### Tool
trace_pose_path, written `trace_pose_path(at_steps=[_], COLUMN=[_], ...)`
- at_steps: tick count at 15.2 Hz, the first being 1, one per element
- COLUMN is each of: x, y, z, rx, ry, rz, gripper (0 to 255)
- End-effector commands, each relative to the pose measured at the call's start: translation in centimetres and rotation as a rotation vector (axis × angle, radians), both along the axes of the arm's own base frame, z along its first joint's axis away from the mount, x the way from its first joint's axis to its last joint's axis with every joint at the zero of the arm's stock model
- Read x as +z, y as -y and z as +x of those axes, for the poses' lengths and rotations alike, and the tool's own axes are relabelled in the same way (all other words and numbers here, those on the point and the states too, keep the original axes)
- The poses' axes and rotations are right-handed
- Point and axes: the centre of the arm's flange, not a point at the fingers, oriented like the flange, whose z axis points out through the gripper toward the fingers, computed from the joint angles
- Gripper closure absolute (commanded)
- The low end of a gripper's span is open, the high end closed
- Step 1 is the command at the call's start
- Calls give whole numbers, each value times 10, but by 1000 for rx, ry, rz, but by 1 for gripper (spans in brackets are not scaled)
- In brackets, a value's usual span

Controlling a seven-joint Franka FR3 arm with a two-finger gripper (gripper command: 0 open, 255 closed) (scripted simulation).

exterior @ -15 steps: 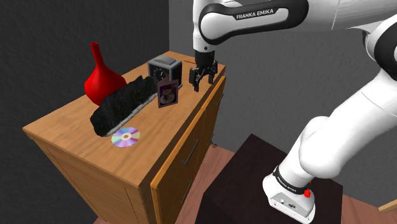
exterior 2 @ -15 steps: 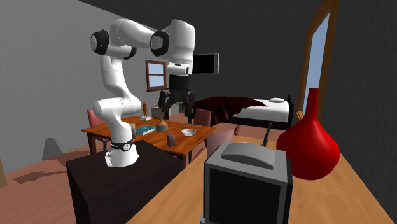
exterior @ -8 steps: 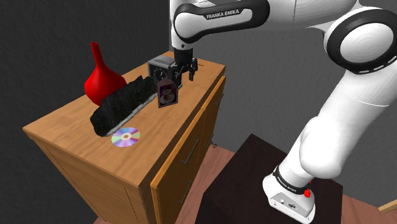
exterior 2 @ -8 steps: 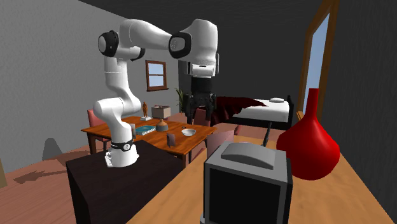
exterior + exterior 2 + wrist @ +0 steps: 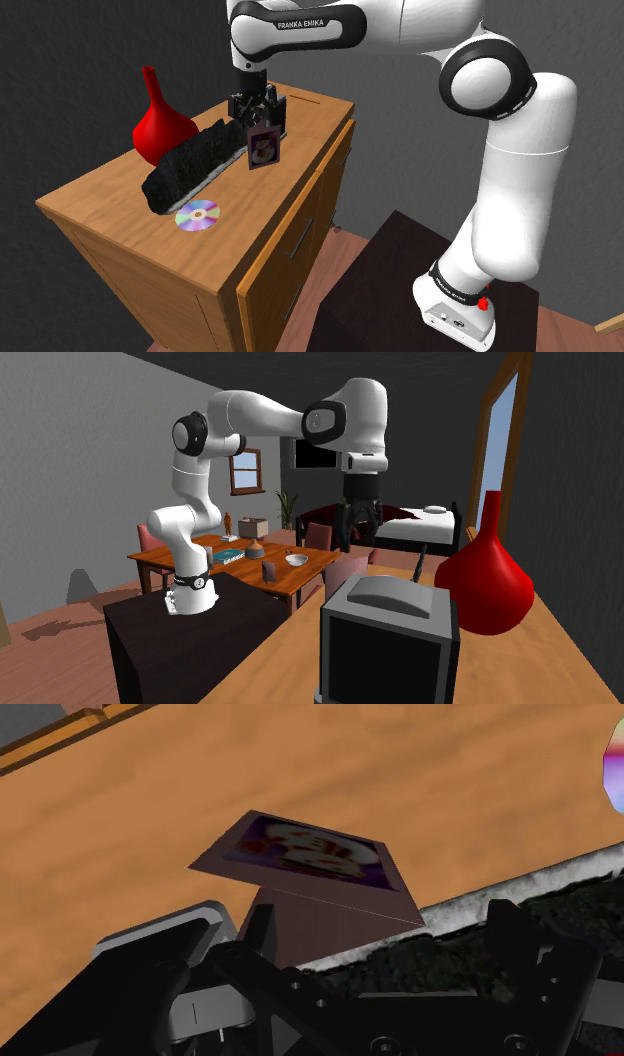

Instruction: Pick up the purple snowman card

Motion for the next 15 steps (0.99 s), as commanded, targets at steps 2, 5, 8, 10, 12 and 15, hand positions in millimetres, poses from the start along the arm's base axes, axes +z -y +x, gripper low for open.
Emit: trace_pose_path(at_steps=[2,5,8,10,12,15], x=[-6,-22,-41,-41,-41,-41], y=[-6,-6,-6,-6,-6,-6], z=[11,11,11,11,11,11], rx=[2,2,2,2,2,2], ry=[8,8,8,8,8,8], rz=[2,2,2,2,2,2], gripper=[0,0,0,0,255,255])
